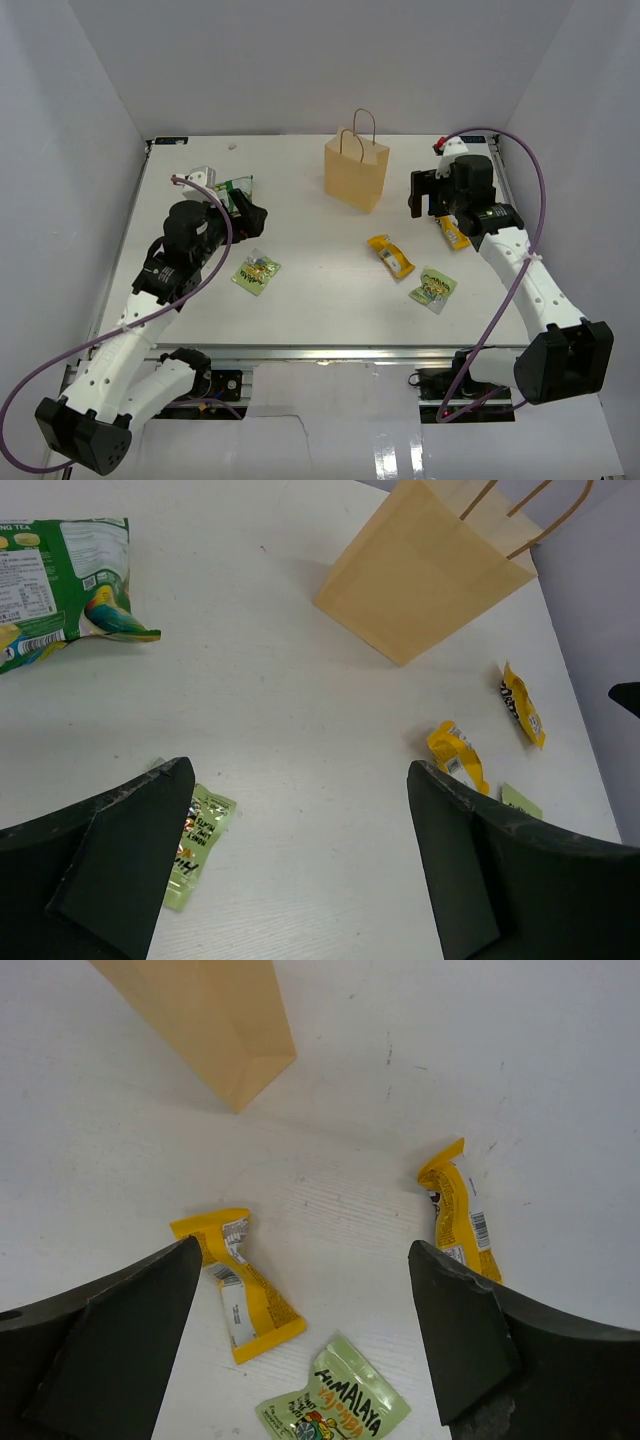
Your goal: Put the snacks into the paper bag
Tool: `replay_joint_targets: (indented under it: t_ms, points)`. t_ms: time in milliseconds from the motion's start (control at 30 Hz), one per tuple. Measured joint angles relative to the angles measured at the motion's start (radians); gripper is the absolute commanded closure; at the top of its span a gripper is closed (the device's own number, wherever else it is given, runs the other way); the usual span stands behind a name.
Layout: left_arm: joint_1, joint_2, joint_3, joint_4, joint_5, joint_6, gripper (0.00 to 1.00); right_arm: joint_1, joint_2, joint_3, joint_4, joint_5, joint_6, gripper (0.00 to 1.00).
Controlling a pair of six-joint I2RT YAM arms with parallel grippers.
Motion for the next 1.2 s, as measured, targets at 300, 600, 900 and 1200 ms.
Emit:
replay_joint_targets:
  t_ms: [300,600,900,1200]
  points:
    - [0.000,0.031,0.000,-0.004,0.014,-0.001,0.02,0.000,-0.011,0.000,-0.031,-0.204,-0.227,0.10]
    - [0.000,0.031,0.000,-0.040,0.021,-0.015,0.02,-0.001,0.228,0.126,-0.282,-0.409,-0.475,0.10]
    - [0.000,-0.002,-0.055,-0.067,0.039,-0.053,0.02,-0.205,0.435,0.174,-0.380,-0.603,-0.505,0.02]
    - [0.000,-0.062,-0.082,-0.117,0.037,-0.078,0.02,-0.062,0.459,0.086,-0.342,-0.678,-0.547,0.12]
